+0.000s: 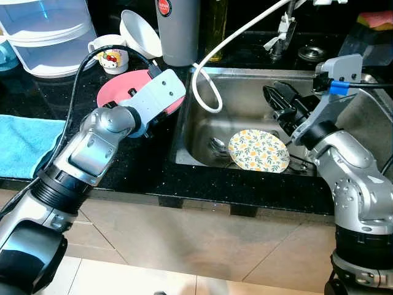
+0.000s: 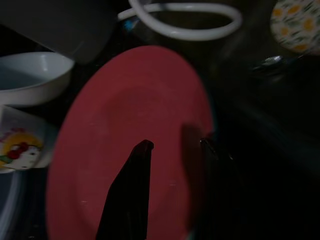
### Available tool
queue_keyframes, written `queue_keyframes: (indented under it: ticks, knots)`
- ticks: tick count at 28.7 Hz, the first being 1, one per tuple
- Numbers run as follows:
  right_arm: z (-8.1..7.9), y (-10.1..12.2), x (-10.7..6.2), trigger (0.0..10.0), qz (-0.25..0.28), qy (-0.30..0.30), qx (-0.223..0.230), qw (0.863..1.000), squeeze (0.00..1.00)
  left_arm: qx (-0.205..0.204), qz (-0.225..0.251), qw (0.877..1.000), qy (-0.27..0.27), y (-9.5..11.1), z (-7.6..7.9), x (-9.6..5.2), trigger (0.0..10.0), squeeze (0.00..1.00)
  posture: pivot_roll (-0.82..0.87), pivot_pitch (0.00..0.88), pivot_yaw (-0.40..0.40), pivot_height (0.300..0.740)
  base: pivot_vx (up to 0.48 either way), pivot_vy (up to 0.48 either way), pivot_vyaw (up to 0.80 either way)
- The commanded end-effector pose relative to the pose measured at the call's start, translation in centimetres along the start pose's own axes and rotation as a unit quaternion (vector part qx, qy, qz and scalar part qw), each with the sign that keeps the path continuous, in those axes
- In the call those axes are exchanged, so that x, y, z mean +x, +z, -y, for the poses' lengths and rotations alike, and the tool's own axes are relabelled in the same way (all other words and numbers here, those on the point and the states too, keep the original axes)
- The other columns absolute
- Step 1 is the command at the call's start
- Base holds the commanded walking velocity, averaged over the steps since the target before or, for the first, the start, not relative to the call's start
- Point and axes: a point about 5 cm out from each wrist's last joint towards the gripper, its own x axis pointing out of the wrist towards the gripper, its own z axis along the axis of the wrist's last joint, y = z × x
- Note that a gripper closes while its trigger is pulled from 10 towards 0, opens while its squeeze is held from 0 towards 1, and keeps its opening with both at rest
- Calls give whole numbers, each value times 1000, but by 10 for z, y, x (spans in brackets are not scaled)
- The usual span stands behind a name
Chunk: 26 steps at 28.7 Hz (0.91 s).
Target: Kitchen organization
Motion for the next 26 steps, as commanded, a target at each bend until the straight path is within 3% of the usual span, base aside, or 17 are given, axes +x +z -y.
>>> queue_keyframes:
  ticks: [1,7,26]
  knots:
    - [0,3,0,10000,1,-2,0,1000,0,21,-13,1000,4,-5,-6,-2,10000,0,51,89,60,740,0,0,0]
    - [0,5,-1,10000,1,-9,0,1000,0,46,-22,999,-19,-10,-4,2,10000,0,47,86,62,740,0,0,0]
    - [3,4,-2,10000,-3,-20,-2,1000,0,24,18,998,-57,6,-8,8,10000,0,48,103,67,740,0,0,0]
